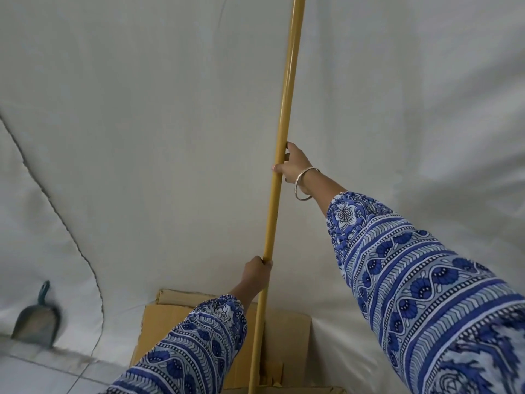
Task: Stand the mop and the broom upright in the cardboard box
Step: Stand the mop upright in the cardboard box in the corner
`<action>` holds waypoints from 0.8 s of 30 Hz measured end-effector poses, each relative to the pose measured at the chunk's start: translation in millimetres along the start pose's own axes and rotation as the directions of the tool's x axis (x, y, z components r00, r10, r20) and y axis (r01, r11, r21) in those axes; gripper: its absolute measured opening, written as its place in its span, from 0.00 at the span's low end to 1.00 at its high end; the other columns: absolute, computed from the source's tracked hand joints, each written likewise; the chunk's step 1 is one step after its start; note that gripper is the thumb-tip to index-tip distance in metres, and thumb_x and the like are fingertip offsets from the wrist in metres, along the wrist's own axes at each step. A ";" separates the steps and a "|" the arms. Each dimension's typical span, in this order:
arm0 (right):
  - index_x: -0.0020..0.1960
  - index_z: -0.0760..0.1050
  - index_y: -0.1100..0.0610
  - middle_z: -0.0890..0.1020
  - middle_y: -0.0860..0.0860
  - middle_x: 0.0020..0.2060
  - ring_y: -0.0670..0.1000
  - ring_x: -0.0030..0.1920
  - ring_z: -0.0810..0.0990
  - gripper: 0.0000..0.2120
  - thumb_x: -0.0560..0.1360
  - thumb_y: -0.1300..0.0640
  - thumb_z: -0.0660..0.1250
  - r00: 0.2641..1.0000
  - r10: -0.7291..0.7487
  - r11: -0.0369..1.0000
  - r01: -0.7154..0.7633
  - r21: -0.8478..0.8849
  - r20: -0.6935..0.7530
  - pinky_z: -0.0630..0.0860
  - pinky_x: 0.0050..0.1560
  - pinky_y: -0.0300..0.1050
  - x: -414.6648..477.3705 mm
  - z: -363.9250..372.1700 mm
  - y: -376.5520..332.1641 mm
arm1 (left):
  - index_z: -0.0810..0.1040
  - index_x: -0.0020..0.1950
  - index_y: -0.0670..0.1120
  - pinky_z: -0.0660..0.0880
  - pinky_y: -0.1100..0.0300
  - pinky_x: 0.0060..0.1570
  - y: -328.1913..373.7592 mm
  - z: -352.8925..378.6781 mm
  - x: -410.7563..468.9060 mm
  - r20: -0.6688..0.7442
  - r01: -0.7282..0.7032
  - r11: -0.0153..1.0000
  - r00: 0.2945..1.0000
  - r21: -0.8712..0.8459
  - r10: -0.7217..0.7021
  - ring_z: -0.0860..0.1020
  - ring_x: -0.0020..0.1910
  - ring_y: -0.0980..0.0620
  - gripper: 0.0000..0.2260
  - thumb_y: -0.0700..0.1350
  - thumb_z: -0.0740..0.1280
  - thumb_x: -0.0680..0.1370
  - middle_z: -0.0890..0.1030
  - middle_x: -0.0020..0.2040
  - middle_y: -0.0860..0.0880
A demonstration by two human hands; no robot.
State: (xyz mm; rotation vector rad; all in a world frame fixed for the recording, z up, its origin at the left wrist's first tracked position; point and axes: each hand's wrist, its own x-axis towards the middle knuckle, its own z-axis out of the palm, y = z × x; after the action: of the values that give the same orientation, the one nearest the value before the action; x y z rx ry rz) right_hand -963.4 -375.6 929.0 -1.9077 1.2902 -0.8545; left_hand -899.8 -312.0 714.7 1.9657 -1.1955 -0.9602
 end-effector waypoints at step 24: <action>0.75 0.48 0.61 0.60 0.61 0.73 0.61 0.70 0.67 0.33 0.77 0.61 0.62 0.997 -0.021 0.999 0.018 -0.036 -0.078 0.67 0.67 0.50 -6.7 17.2 -32.9 | 0.60 0.69 0.35 0.74 0.51 0.57 2.4 -42.5 -11.0 -0.054 0.078 0.996 0.995 -0.043 -0.080 0.73 0.62 0.40 0.23 0.48 0.58 0.80 0.67 0.68 0.38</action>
State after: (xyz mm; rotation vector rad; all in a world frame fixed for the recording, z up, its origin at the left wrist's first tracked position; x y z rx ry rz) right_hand -934.8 -357.0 945.2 -1.9341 1.3434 -0.9300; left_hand -868.9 -296.8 742.0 2.0073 -1.0663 -0.9553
